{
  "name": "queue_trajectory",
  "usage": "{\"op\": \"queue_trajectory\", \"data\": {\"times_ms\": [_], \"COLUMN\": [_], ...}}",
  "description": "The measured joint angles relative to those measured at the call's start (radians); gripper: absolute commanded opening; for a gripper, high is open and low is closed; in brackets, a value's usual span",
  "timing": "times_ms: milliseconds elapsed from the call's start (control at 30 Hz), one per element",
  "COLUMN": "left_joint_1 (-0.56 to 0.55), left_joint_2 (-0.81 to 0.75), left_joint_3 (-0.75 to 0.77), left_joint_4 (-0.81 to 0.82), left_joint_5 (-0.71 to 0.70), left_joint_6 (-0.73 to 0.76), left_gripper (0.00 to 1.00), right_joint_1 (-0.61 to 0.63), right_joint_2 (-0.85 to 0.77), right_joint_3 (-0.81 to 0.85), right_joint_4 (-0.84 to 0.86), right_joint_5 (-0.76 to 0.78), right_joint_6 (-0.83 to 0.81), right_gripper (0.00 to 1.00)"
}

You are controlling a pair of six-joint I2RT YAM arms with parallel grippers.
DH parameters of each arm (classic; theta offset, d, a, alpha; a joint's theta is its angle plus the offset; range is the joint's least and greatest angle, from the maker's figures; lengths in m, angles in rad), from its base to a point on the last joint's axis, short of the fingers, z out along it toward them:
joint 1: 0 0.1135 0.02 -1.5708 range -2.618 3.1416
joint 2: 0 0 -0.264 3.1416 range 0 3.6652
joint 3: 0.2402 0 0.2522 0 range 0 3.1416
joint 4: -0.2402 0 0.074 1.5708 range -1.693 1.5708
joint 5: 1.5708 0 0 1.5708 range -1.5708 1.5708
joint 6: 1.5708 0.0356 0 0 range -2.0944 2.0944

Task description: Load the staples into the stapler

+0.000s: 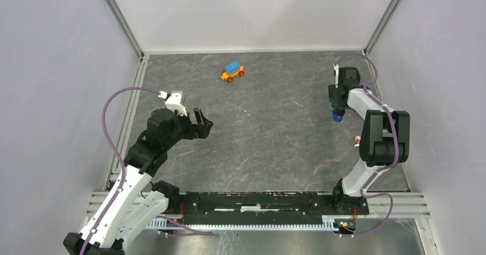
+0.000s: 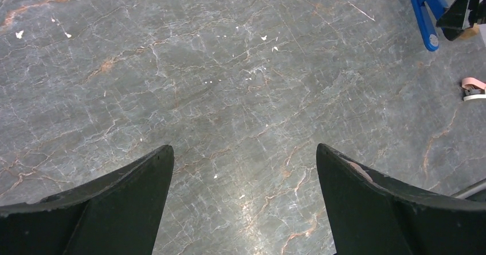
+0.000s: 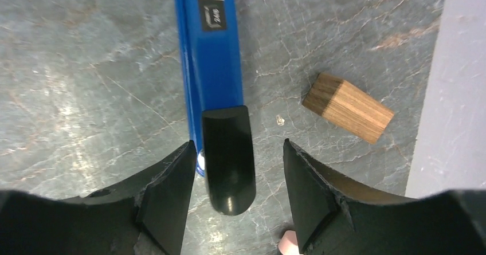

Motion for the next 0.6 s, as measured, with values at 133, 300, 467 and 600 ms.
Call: {"op": "queue_trajectory", "data": {"times_ms": [133, 300, 467, 600], "left_joint_1": [-0.006, -0.006, -0.006, -0.006], "left_joint_2": [-0.008, -0.008, -0.008, -0.005], "left_joint_3": [0.000, 0.000, 0.000, 0.003], "left_joint_4": [0.000, 0.000, -0.010, -0.030], "left_joint_5": [0.000, 0.000, 0.001, 0.017], "left_joint_6": [0.000, 0.000, 0.000, -0.002], "left_gripper": [1.00, 0.98, 0.95, 0.90], "right_joint_1": [-0.040, -0.042, -0.031, 0.018], "right_joint_2": [0.026, 0.031, 0.028, -0.019], "right_joint_3": [0.000, 0.003, 0.008, -0.002], "right_joint_4": [-0.022, -0.044, -0.056, -0.080], "right_joint_5": [-0.043, -0.077, -0.094, -0.125], "right_joint_6": [-0.019, -0.031, -0.015, 0.019], "right_gripper": [0.47, 0.20, 0.00, 0.00]}}
